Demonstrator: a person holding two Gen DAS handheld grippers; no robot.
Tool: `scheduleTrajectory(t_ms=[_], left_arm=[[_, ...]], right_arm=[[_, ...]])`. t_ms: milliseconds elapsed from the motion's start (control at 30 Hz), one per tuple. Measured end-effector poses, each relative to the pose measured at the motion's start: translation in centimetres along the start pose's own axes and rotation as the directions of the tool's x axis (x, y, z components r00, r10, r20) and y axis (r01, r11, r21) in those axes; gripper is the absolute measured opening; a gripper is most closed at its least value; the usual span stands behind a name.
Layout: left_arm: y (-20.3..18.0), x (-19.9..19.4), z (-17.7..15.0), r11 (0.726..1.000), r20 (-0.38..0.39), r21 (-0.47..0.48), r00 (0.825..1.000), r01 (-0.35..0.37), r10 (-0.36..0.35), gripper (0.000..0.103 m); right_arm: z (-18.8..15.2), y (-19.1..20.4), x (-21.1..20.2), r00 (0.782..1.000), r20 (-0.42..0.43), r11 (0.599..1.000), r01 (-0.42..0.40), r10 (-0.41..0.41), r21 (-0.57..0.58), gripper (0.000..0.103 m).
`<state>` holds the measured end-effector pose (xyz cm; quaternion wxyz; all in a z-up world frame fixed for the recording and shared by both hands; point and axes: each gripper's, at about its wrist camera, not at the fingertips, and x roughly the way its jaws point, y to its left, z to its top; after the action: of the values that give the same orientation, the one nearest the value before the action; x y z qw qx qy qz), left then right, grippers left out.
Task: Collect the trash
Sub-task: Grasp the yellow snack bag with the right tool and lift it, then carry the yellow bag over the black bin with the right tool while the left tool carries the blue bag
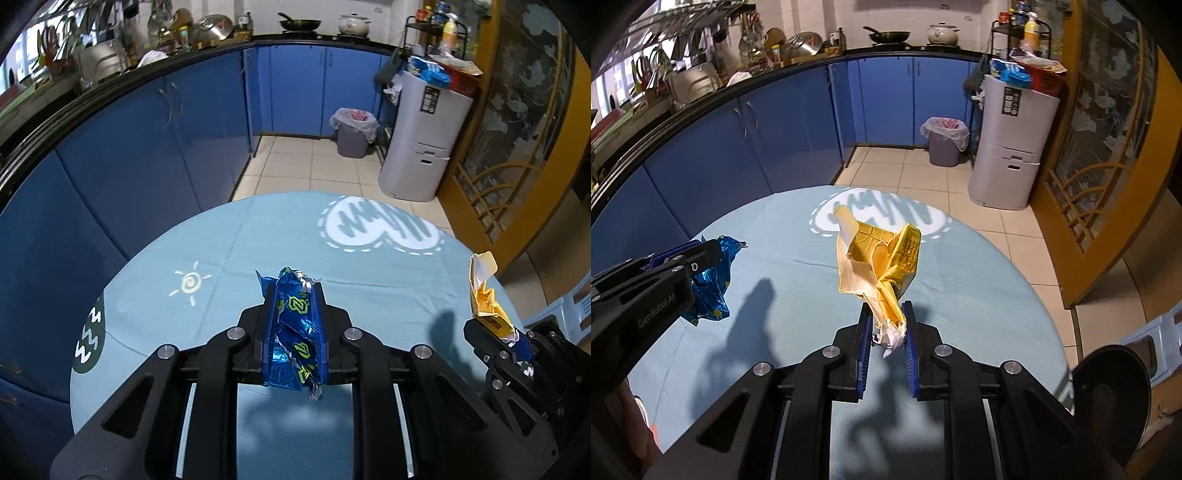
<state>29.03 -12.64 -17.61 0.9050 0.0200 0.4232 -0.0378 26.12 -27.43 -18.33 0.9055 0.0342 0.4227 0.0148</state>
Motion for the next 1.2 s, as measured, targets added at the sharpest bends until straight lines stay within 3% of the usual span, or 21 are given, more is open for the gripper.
scheduleTrajectory(t_ms=[633, 1200], left_arm=[[-11.3, -2.8, -1.6, 0.983, 0.019, 0.173, 0.997, 0.065, -0.069, 0.019], [-25.0, -3.9, -5.3, 0.913, -0.016, 0.374, 0.986, 0.161, -0.168, 0.019]], right_arm=[[-3.5, -8.6, -4.7, 0.997, 0.048, 0.988, 0.051, -0.059, 0.147, 0.016], [-9.8, -19.8, -7.7, 0.987, 0.015, 0.932, 0.145, -0.159, 0.333, 0.016]])
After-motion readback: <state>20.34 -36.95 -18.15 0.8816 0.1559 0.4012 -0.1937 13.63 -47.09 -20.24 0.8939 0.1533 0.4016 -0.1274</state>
